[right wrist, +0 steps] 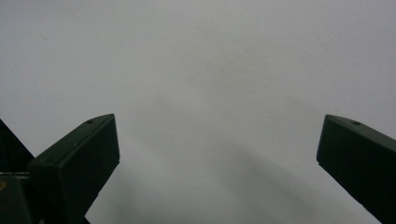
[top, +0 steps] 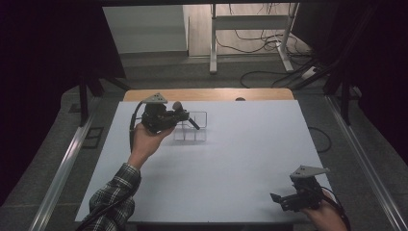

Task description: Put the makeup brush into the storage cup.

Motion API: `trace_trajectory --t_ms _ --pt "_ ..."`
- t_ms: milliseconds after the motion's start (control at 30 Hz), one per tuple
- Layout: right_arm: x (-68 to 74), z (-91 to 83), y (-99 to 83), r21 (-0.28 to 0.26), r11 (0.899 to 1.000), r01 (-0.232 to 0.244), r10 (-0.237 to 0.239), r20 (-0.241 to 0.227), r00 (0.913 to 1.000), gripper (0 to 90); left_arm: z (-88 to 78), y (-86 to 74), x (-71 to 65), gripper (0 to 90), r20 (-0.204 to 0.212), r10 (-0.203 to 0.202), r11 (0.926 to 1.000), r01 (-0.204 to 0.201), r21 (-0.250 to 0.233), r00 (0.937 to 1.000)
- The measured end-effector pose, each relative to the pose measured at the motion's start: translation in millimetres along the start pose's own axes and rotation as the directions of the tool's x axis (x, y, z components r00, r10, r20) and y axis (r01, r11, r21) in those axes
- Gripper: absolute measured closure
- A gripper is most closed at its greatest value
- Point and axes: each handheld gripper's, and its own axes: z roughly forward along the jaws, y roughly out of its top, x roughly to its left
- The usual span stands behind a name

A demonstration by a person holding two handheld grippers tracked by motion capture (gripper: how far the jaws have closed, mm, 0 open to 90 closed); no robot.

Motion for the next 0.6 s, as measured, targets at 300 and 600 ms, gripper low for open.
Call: trace_trajectory --t_ms 300,600 --pt "-2.7 -3.6 -4.2 -0.002 1.0 -0.016 0.016 0.008 0.9998 0.0 7.0 6.8 4.5 77.1 -0.02 0.002 1.0 -0.002 0.005 0.9998" --pt "-3.7 -4.4 -5.2 0.001 1.0 -0.01 0.01 0.018 0.9998 0.0 13.2 12.9 7.1 77.1 -0.038 0.007 0.9999 -0.007 0.008 0.9992"
